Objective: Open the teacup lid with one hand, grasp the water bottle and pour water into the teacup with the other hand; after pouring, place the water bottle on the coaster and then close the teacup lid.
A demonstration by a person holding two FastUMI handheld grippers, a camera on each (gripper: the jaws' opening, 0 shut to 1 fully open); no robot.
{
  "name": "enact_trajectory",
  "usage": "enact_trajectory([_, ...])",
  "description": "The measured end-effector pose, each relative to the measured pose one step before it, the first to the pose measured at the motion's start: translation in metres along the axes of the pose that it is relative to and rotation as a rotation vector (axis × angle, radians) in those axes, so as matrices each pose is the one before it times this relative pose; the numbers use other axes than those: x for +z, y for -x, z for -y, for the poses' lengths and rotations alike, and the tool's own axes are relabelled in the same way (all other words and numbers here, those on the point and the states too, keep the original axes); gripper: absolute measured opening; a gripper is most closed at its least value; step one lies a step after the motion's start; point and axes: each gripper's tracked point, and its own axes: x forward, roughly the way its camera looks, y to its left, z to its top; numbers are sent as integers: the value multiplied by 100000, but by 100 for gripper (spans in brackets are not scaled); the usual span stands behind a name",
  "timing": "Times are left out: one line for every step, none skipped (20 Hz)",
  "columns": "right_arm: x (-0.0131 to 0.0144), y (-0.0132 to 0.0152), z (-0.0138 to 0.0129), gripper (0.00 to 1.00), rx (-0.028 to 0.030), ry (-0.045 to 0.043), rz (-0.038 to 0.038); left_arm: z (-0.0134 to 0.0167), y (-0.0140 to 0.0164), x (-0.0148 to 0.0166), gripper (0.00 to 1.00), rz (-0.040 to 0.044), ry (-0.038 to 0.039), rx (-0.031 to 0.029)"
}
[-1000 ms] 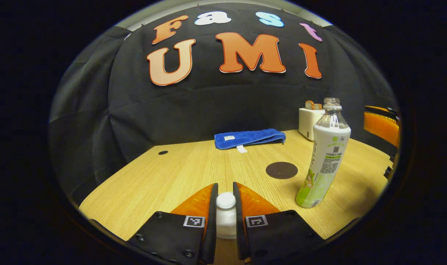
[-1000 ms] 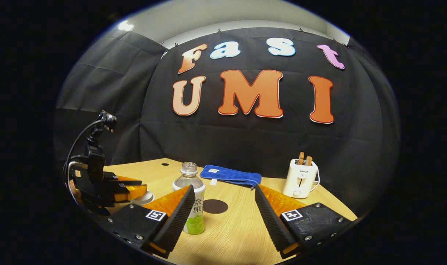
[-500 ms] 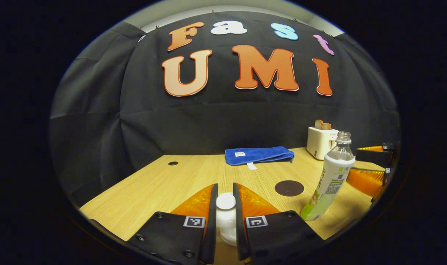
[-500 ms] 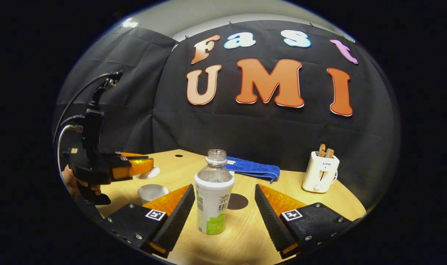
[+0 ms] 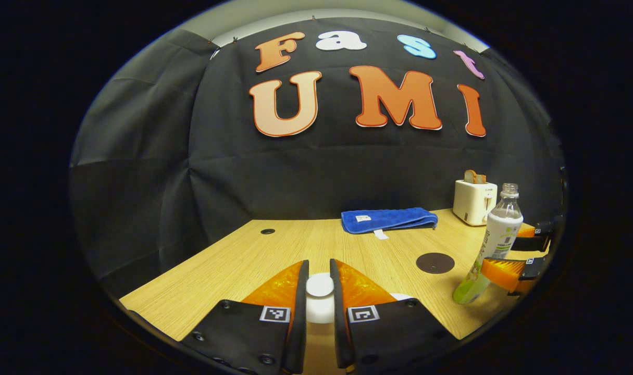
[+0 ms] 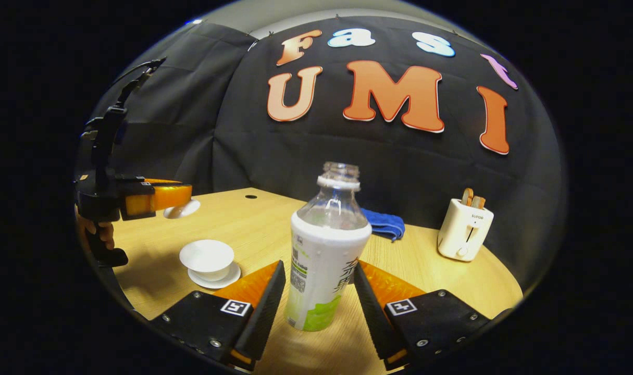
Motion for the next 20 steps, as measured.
enact_trajectory([43, -325, 8, 73, -216, -906, -127, -267, 17, -235, 27, -131, 73, 153])
enact_trajectory([214, 64, -258, 71, 515, -1021, -282, -313, 96, -120, 22, -11, 338, 387])
enact_trajectory([-67, -148, -154, 68, 286, -671, -870, -321, 46, -128, 22, -272, 612, -66])
enact_trajectory([115, 8, -16, 67, -61, -563, -322, -487, -113, -220, 26, -36, 660, 435])
enact_trajectory([63, -59, -124, 65, 193, 280, -482, -386, -115, -342, 26, -583, 524, 53])
enact_trajectory([78, -113, -32, 64, -518, 1234, -332, -364, 50, -316, 22, -599, 475, 164])
enact_trajectory([233, -145, 347, 61, -2065, 2350, 390, -371, -95, -370, 22, -778, 278, 94])
enact_trajectory([149, -237, 340, 64, -1961, 3635, 641, -461, 77, -170, 26, -343, 265, 336])
enact_trajectory([149, -179, 223, 64, -1978, 4216, 483, -370, 53, -200, 26, -342, 72, 362])
enact_trajectory([0, -174, 200, 64, -1778, 4661, -9, -392, 72, -236, 26, -33, -53, 316])
enact_trajectory([108, -195, 246, 64, -1704, 4627, 153, -507, 135, -64, 26, 105, -139, 664])
enact_trajectory([98, -195, 188, 64, -1671, 4827, -54, -518, 138, -132, 26, 172, -151, 646])
enact_trajectory([254, -64, 162, 64, -1202, 4934, 494, -488, 62, -24, 26, -60, 43, 642])
enact_trajectory([460, -65, 141, 64, -1382, 5687, 833, -539, 136, -80, 26, 1, 214, 339])
enact_trajectory([84, 134, -36, 64, -362, 5428, 660, -409, 44, -49, 22, 28, 204, 369])
enact_trajectory([192, 148, -179, 64, 653, 5858, 652, -428, 32, -62, 26, 101, 389, 310])
enact_trajectory([117, 126, -156, 64, 193, 6636, 146, -166, -73, -146, 26, -5, 468, 87])
enact_trajectory([453, 40, 126, 64, -848, 7672, 493, -67, 70, -24, 26, -165, 727, 138])
enact_trajectory([136, 77, 231, 63, -1575, 7591, 796, -66, -105, -291, 26, -352, 785, -285])
enact_trajectory([219, 33, -125, 63, -1042, 7612, 723, -165, -29, -214, 26, -335, 295, -286])
